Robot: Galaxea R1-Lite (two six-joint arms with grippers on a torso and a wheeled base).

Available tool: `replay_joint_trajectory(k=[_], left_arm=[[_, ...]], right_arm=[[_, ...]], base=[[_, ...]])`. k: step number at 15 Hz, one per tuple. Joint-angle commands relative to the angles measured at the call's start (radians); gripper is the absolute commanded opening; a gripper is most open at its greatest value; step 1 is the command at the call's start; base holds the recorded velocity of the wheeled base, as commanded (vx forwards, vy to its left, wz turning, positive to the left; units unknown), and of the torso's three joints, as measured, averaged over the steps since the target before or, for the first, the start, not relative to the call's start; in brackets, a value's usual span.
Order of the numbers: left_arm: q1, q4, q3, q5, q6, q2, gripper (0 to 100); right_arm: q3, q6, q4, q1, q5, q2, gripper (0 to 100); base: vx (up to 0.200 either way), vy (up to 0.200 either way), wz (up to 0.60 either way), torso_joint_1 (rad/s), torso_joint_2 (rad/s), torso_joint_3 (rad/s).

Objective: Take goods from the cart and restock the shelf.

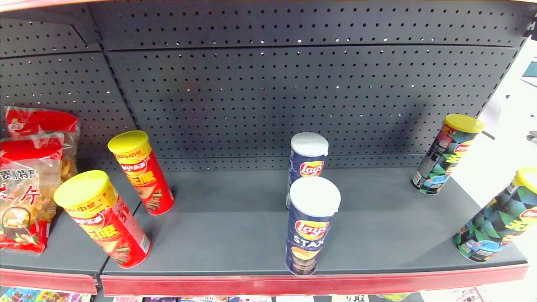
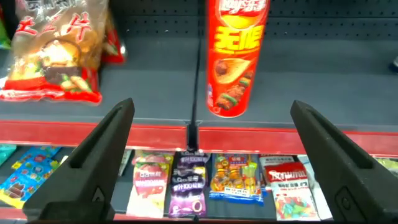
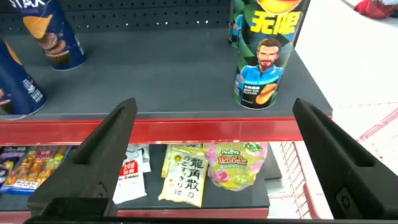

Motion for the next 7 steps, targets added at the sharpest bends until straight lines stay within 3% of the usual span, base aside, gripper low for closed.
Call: replay_joint_trajectory(k=[1,7], left_arm=[[0.001,0.0,0.0,0.0,-0.001,0.002,100],[0.001,0.0,0.0,0.0,-0.001,0.002,100]], right_arm=[[0.0,-0.001,0.0,0.001,-0.001,0.0,100],[0.0,0.001,0.0,0.001,-0.004,0.0,100]], base=[[0.0,0.0,0.0,0.0,0.0,0.0],[0.0,0.0,0.0,0.0,0.0,0.0]])
